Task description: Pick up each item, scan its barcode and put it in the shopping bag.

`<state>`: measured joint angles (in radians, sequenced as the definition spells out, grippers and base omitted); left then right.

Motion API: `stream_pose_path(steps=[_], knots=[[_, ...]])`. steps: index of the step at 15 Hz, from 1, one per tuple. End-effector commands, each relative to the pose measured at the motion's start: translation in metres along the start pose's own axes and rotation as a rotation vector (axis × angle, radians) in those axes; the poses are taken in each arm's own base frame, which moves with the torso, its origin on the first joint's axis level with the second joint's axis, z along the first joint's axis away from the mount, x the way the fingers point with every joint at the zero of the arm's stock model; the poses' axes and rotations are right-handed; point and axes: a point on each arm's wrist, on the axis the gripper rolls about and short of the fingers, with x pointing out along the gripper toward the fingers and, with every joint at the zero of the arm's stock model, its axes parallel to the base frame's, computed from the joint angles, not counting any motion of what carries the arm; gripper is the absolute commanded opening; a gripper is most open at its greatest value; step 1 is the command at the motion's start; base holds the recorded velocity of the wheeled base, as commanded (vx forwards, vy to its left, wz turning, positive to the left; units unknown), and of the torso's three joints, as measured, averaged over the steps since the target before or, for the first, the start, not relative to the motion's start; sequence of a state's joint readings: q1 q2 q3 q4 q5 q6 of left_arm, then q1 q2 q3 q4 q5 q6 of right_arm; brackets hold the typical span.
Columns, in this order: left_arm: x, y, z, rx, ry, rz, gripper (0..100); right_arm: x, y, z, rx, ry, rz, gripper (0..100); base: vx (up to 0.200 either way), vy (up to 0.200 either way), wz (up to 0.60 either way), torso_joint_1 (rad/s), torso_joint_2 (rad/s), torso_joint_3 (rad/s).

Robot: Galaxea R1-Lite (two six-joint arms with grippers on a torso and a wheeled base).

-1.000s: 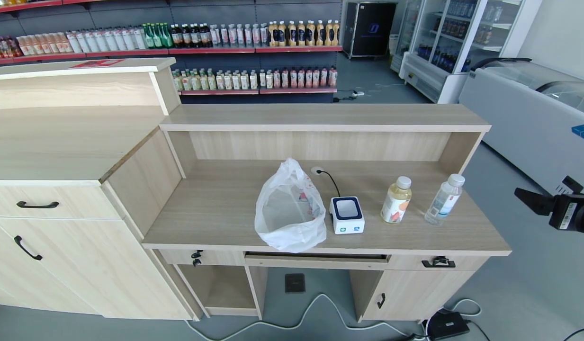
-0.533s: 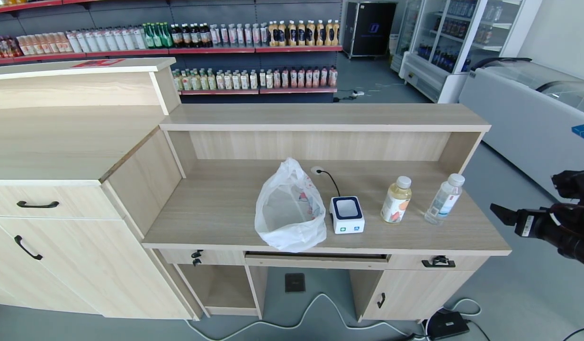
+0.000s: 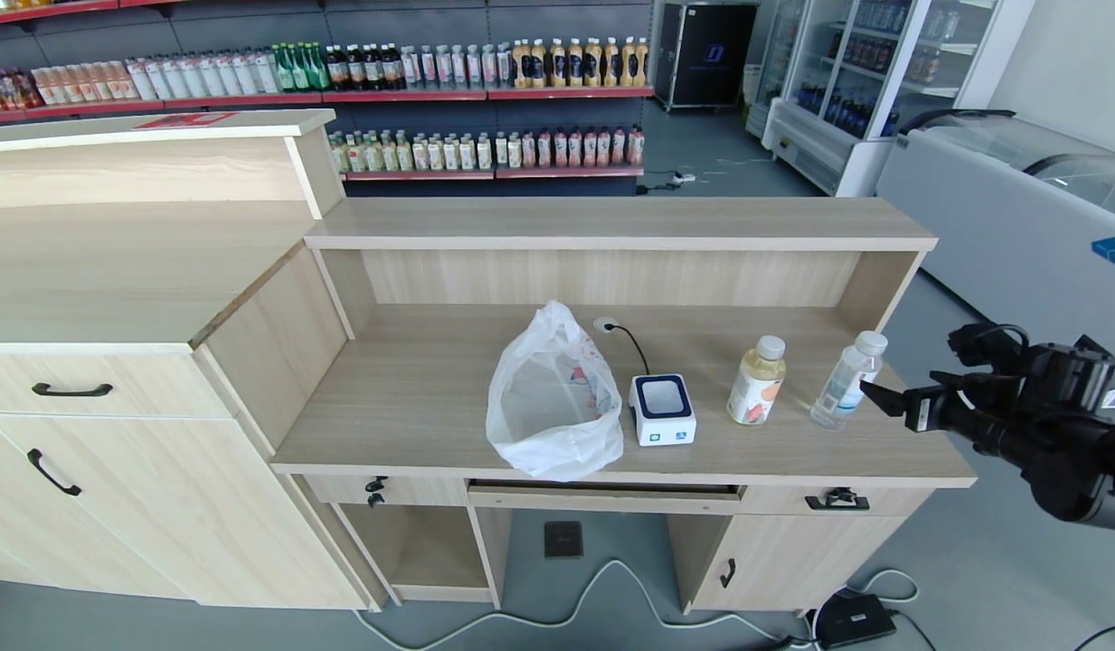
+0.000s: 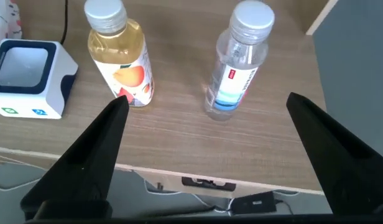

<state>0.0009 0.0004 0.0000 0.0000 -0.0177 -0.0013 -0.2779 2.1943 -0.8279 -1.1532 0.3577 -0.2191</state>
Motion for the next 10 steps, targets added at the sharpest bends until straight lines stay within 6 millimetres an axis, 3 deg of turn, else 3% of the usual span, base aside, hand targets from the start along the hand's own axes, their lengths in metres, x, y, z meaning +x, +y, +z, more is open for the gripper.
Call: stream_pose_path(steps=[1,6,10], knots=[[0.0,0.0,0.0,0.0,0.0,0.0,100,0.032,0.013,-0.019,-0.015,0.011,0.064,100,0.0,0.0,0.0,0.0,0.0,0.0],[0.0,0.0,0.0,0.0,0.001,0.001,100,0.063,0.038,-0.036,-0.032,0.009,0.13,100,0.0,0.0,0.0,0.0,0.0,0.0],[0.0,0.0,0.0,0.0,0.0,0.0,100,0.084,0.042,-0.038,-0.043,-0.03,0.136,100,0.0,0.0,0.0,0.0,0.0,0.0]])
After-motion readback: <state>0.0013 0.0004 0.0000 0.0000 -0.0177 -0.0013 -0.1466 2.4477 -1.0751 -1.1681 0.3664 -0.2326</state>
